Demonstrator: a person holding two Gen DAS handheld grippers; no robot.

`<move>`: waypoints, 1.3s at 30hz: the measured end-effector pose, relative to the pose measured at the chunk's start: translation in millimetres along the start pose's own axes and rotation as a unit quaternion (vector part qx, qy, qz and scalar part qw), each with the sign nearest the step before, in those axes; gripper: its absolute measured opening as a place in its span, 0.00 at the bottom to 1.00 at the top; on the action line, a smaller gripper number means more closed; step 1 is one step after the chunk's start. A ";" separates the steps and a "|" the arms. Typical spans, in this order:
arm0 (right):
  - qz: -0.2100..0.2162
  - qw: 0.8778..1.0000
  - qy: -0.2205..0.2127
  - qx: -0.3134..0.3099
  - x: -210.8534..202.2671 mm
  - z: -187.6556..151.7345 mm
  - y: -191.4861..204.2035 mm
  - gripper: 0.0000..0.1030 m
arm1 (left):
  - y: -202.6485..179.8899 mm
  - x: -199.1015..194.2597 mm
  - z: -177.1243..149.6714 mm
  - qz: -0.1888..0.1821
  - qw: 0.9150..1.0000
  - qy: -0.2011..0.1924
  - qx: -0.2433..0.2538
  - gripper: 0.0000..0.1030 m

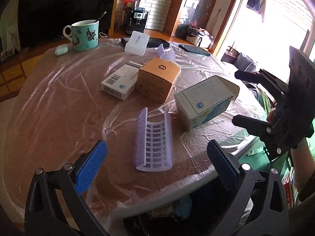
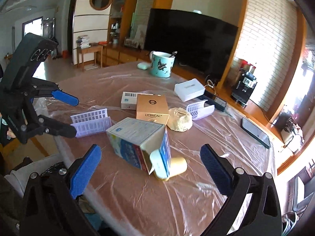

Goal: Collect trash
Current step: 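Grasp the purple plastic rack with the left gripper while the right grasps the white box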

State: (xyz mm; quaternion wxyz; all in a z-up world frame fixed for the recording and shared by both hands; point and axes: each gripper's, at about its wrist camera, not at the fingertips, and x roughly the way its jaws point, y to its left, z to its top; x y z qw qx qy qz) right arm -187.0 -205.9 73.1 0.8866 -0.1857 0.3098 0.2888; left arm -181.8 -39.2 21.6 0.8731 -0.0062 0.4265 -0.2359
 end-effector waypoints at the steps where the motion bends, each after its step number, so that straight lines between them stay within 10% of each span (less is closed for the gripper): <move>1: 0.011 1.000 0.001 -0.002 5.8 3.0 -2.1 0.96 | 0.0 2.3 0.9 0.000 1.000 0.001 0.004 0.99; 22: 0.122 0.991 0.033 -0.034 50.3 14.4 -7.5 0.96 | -3.6 32.9 9.1 -0.016 0.997 0.038 0.059 0.61; 31: 0.126 0.991 0.043 -0.028 47.6 13.1 1.7 0.80 | -4.3 33.8 10.0 -0.006 0.997 0.038 0.070 0.48; 39: 0.123 0.989 0.080 -0.013 52.7 9.4 6.4 0.44 | -6.1 32.8 8.1 0.014 0.996 0.038 0.077 0.43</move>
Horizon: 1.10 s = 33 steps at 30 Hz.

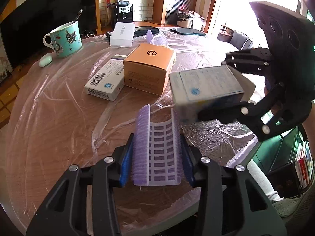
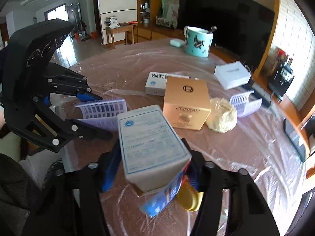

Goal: Collect trash
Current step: 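Grasp the purple plastic rack with the left gripper while the right grasps the white box, then carry the purple rack and white box over the black bin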

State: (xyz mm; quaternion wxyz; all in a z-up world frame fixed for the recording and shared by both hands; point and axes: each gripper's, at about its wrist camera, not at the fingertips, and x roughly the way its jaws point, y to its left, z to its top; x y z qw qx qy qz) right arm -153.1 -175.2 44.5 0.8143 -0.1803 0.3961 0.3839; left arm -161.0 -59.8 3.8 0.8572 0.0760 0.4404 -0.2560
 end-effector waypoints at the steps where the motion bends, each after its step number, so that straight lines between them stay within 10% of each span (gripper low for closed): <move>1: -0.002 1.000 -0.001 0.005 -1.1 -0.6 -0.3 0.45 | 0.3 -0.7 -0.5 -0.002 1.000 -0.001 -0.002 0.43; 33: -0.026 0.962 -0.129 0.237 -94.6 -45.6 -8.9 0.44 | 0.4 -29.8 -3.8 -0.017 0.996 -0.048 -0.071 0.43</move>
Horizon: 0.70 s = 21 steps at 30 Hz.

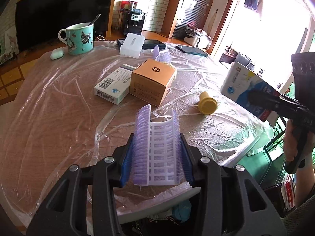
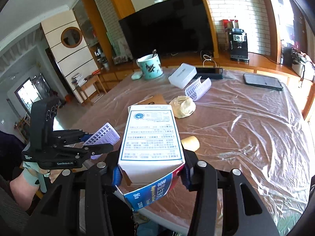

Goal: Collect trash
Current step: 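Carry the purple rack and white box over the black bin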

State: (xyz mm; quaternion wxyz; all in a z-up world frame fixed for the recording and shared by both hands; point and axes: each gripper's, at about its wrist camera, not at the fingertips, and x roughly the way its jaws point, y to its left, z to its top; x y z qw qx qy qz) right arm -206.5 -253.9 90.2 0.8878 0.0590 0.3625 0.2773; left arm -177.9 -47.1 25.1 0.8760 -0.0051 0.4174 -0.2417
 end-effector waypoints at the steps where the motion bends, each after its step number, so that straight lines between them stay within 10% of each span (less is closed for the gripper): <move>1: 0.000 1.000 0.000 0.000 -1.5 -0.7 0.1 0.44 | -1.3 -1.4 -0.4 0.000 1.000 -0.001 0.002 0.43; 21: -0.013 0.999 0.027 -0.020 -12.6 -32.9 15.4 0.44 | -20.2 -23.7 -19.0 0.001 1.000 -0.002 0.017 0.43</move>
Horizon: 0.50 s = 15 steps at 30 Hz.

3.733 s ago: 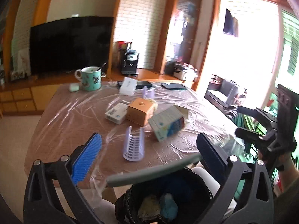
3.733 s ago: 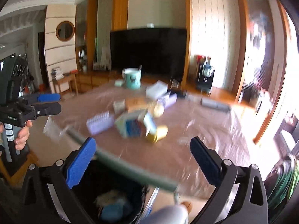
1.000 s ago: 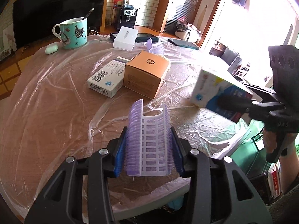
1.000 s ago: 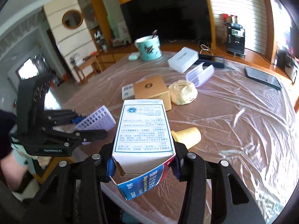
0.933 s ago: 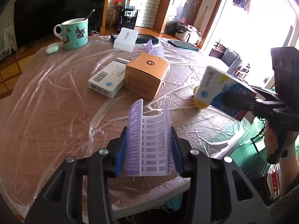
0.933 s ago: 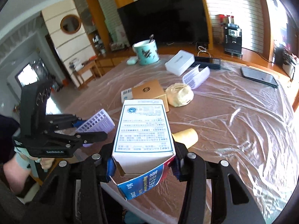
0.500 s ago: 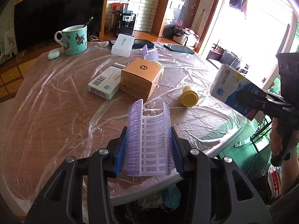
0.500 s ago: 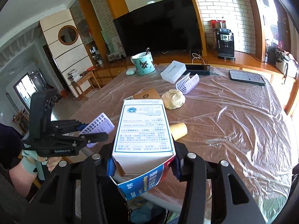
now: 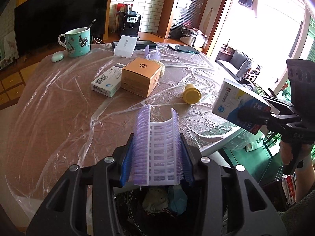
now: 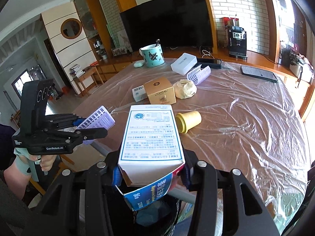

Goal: Collect trash
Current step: 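Carry the purple rack and white box over the black bin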

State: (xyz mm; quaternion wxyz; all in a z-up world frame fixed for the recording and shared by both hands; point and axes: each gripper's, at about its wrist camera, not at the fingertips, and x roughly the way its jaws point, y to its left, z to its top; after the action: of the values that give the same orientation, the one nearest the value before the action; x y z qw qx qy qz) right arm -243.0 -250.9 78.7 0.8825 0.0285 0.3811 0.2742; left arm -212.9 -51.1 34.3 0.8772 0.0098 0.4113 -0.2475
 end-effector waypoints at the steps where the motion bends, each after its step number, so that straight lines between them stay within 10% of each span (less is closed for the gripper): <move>1: 0.000 1.000 0.000 -0.001 -0.9 -1.4 0.7 0.44 | -1.6 -1.4 -1.5 0.000 1.000 0.000 0.001 0.43; 15: 0.014 1.000 0.006 -0.015 -12.0 -16.3 13.5 0.45 | -21.0 -15.8 -19.2 -0.010 1.000 0.004 0.017 0.43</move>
State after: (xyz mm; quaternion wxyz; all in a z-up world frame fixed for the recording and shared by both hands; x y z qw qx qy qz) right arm -267.2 -248.0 78.5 0.8765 0.0189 0.3818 0.2926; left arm -244.5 -58.5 37.0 0.8729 0.0217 0.4101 -0.2633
